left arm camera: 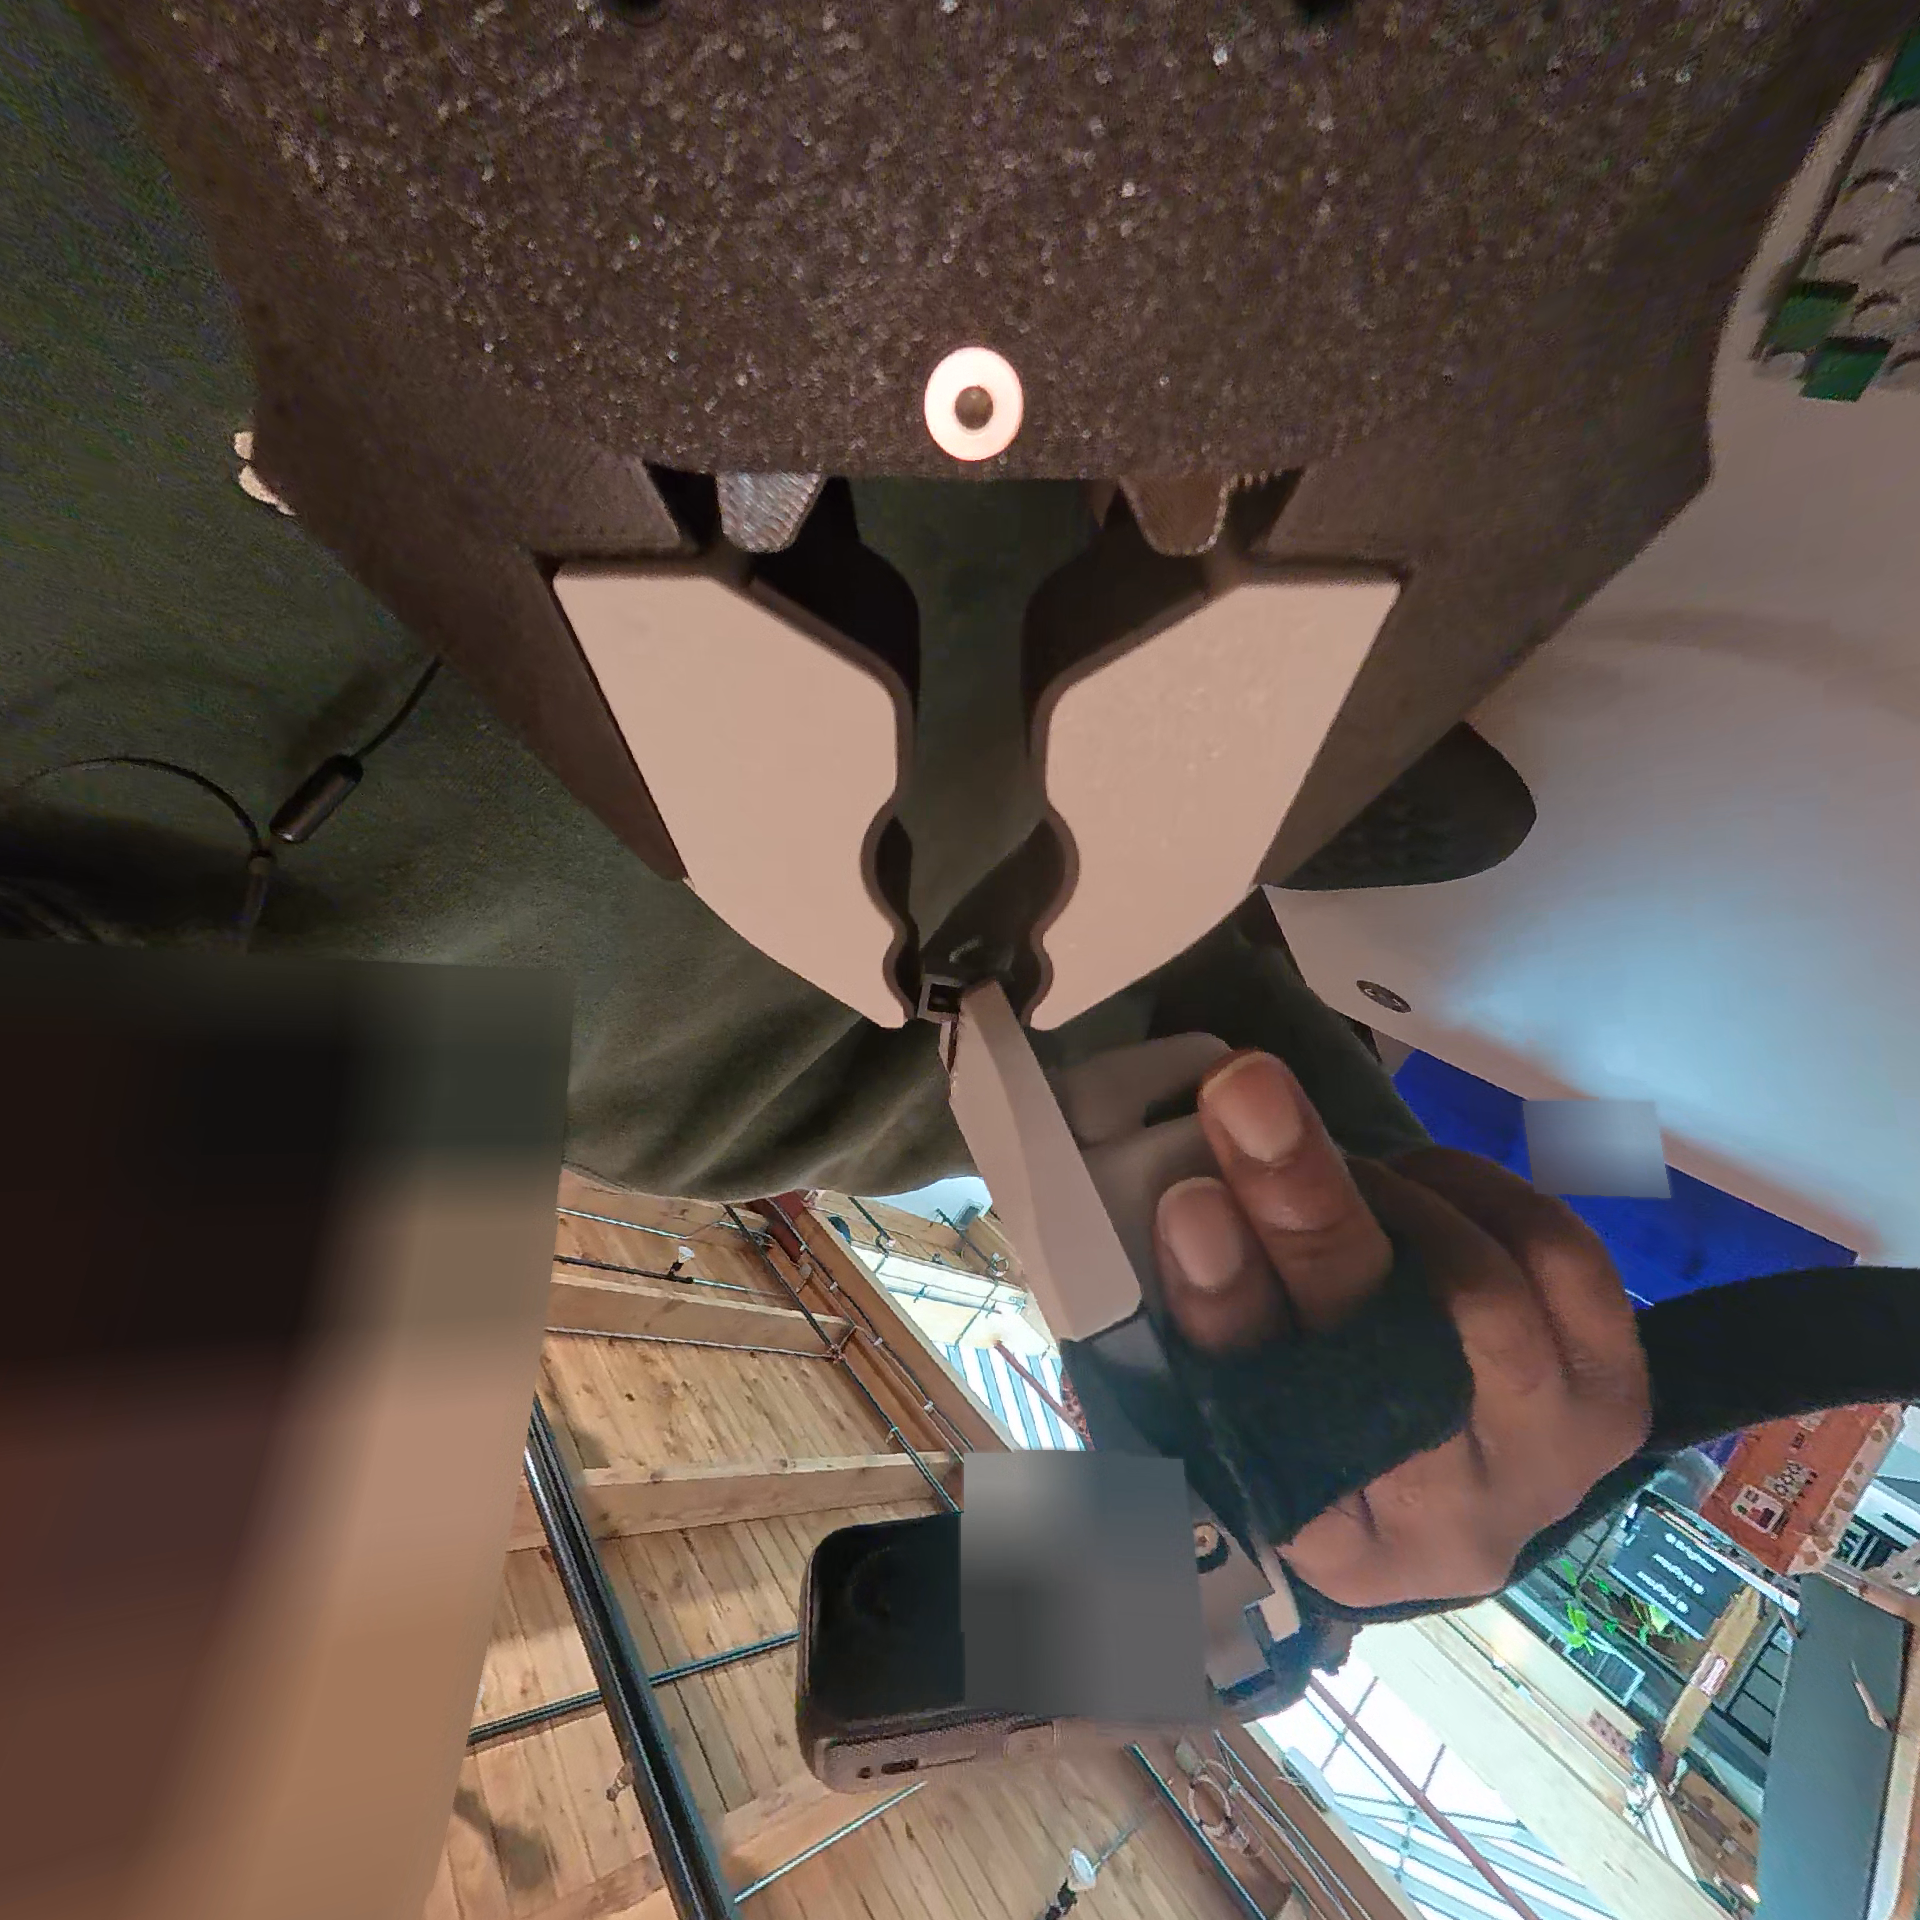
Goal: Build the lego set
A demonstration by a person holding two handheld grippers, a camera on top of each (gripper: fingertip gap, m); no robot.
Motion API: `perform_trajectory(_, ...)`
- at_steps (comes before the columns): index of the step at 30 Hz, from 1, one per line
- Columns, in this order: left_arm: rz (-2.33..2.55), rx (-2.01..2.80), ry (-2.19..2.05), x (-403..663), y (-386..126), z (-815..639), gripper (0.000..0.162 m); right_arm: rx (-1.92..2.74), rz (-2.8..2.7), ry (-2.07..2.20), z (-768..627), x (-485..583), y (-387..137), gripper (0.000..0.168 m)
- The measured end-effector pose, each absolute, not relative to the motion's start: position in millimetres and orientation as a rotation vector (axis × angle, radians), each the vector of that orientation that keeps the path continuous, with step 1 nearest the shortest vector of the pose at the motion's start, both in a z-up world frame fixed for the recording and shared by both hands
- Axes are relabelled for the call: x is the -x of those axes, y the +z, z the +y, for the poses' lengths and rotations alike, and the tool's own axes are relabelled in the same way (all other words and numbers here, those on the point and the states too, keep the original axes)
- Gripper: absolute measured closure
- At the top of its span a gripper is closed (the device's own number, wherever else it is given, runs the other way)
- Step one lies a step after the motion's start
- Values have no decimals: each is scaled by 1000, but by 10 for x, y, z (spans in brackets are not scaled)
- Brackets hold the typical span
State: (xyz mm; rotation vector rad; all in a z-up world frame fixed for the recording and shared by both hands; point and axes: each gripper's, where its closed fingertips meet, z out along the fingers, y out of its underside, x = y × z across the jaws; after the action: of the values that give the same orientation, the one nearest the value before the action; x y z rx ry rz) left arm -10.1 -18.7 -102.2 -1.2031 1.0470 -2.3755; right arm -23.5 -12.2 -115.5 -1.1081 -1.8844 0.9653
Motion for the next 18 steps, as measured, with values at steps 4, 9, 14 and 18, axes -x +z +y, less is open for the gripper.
perform_trajectory(4, 1042, 1211, -2378, 96, -1032, -176, 145, 1118, -1885, 950, -121, 224, -1158, 156)
perform_trajectory(9, 1006, 1227, -2355, 90, -1036, -108, 145, 1179, -1834, 946, -67, 224, -1160, 157)
perform_trajectory(14, 1000, 1292, -1989, 34, -1118, 128, 139, 1380, -1607, 973, 144, 136, -1187, 157)
perform_trajectory(18, 991, 1318, -1604, 24, -1182, 379, 139, 1609, -1230, 1125, 377, 20, -1187, 157)
